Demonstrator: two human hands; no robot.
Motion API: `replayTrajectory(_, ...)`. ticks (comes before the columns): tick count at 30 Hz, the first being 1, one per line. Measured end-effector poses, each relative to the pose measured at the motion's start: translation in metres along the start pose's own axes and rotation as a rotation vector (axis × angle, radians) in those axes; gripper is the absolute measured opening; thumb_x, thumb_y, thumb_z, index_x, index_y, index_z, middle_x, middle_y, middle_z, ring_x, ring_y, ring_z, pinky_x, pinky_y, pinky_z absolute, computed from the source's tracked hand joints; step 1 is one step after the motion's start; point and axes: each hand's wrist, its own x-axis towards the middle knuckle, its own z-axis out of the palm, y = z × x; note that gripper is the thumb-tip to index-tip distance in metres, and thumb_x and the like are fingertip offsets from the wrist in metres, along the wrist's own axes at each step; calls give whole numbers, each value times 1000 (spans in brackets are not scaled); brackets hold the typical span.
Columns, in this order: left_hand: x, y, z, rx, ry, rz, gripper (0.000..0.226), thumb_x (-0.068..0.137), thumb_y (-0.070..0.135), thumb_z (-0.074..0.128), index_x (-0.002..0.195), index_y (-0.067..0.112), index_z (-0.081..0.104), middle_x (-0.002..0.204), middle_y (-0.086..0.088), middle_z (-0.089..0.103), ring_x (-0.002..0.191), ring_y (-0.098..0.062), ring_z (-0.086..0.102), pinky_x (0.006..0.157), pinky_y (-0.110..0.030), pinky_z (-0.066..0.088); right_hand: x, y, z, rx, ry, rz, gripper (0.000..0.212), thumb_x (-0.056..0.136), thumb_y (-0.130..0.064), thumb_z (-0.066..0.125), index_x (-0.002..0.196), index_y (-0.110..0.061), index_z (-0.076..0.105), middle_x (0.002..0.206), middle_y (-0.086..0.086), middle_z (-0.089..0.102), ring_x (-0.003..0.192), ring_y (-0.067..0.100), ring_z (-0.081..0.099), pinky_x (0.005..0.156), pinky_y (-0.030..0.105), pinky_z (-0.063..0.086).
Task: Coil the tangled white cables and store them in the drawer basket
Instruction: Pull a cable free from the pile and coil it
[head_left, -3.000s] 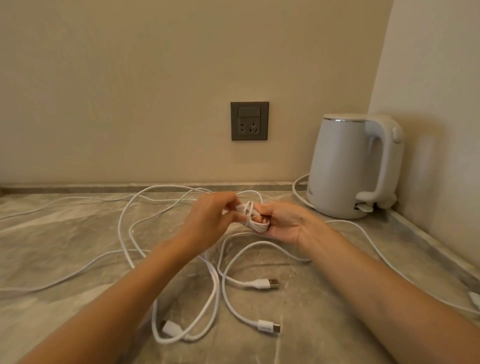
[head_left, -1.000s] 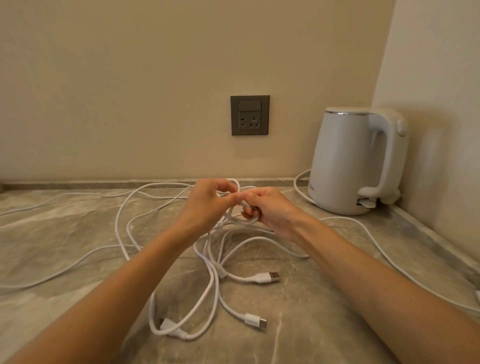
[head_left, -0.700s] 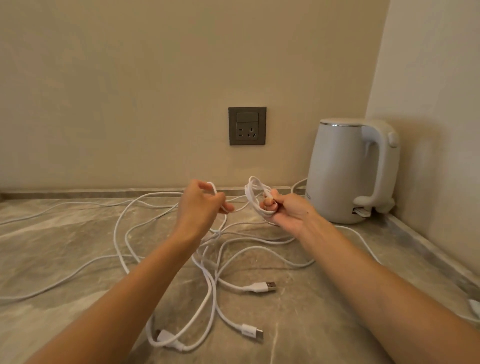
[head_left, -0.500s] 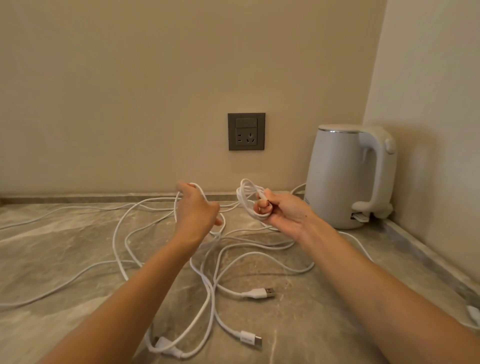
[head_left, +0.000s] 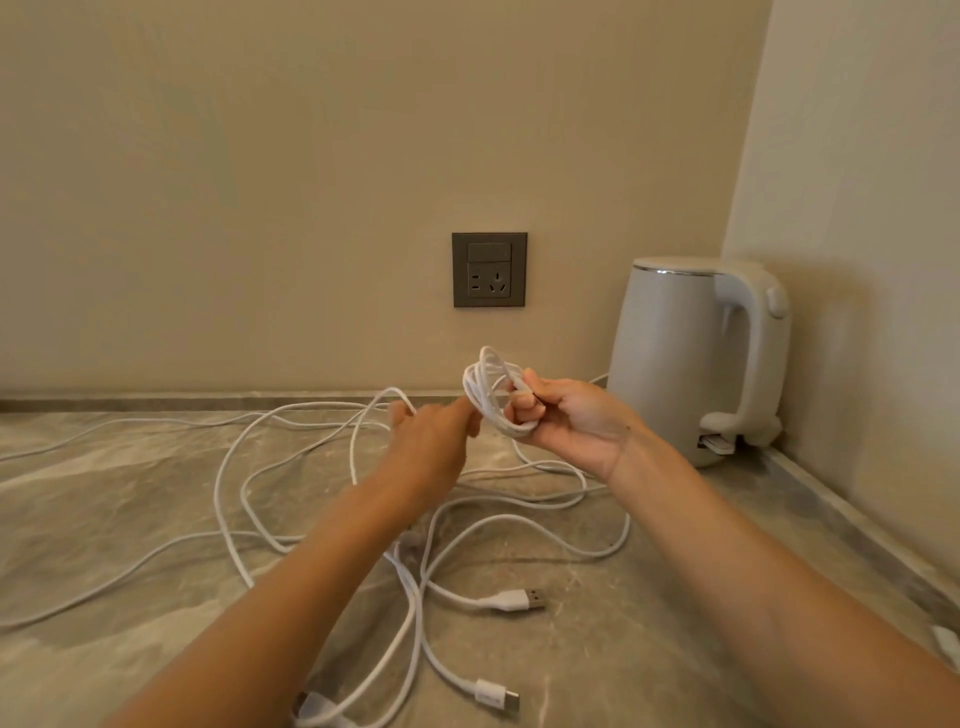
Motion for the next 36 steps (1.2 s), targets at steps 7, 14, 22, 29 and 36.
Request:
replayTrajectory(7, -8, 23, -8, 126, -209, 202, 21, 99, 17, 33, 104, 9, 51, 111, -12, 59, 102, -29, 54, 77, -33, 39, 8, -1, -8, 184, 255, -97, 25, 101, -5, 32, 82, 3, 47, 71, 11, 39, 55, 9, 30, 36, 15, 41)
replayTrajectory(14, -3, 13, -17, 107, -57, 243, 22, 96, 15, 37, 93, 11, 59, 100, -11, 64, 95, -29, 54, 77, -36, 43, 21, 3, -14, -379, 442, -376, 34, 99, -4, 41, 69, 0, 54, 61, 6, 43, 41, 5, 39, 50, 18, 36)
replayTrajectory(22, 2, 19, -20, 186, 105, 333, 23, 98, 22, 38, 91, 19, 60, 102, 4, 65, 100, -17, 46, 78, -31, 17, 12, 16, -16, -1042, 410, -589, 43, 93, -4, 48, 51, -12, 53, 44, -4, 50, 38, 0, 44, 45, 13, 36)
replayTrajectory(29, 2, 6, -22, 108, 95, 261, 17, 92, 8, 39, 88, 20, 51, 98, -3, 65, 94, -26, 57, 71, -28, 26, 10, 27, -8, -1133, 122, -482, 38, 94, -4, 51, 58, -12, 59, 49, -1, 51, 40, -1, 44, 51, 14, 38)
replayTrajectory(36, 8, -7, -26, -108, -16, 89, 21, 92, 11, 47, 82, 5, 65, 87, -17, 67, 81, -32, 62, 76, -40, 49, 5, 35, -9, -1115, -5, -373, 31, 94, -19, 52, 94, 8, 67, 60, 6, 47, 54, 8, 42, 53, 12, 41)
